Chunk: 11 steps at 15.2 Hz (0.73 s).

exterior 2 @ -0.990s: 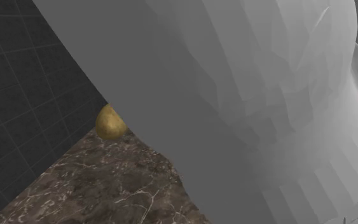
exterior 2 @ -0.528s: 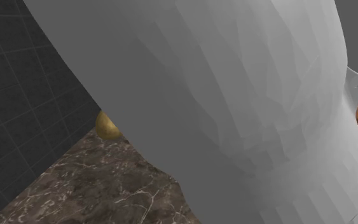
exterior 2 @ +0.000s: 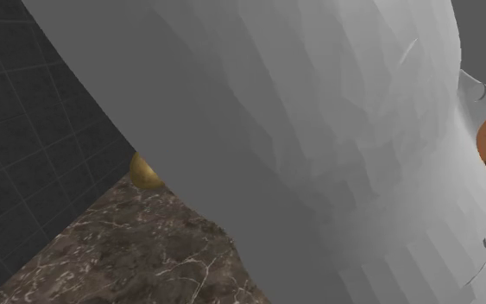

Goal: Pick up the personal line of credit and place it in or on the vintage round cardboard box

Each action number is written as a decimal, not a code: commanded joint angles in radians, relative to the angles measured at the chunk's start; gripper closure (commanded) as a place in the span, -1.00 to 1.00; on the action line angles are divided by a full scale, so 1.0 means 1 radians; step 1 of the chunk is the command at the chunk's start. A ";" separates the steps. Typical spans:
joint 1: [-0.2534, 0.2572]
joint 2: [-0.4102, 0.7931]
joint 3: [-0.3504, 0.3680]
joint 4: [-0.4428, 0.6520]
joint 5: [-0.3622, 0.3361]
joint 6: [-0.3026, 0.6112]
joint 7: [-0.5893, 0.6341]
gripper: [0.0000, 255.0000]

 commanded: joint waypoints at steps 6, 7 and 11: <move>-0.008 0.031 -0.008 0.136 -0.014 -0.106 0.010 -1.00; -0.008 0.031 -0.008 0.136 -0.014 -0.106 0.010 -1.00; -0.008 0.031 -0.008 0.136 -0.014 -0.106 0.010 -1.00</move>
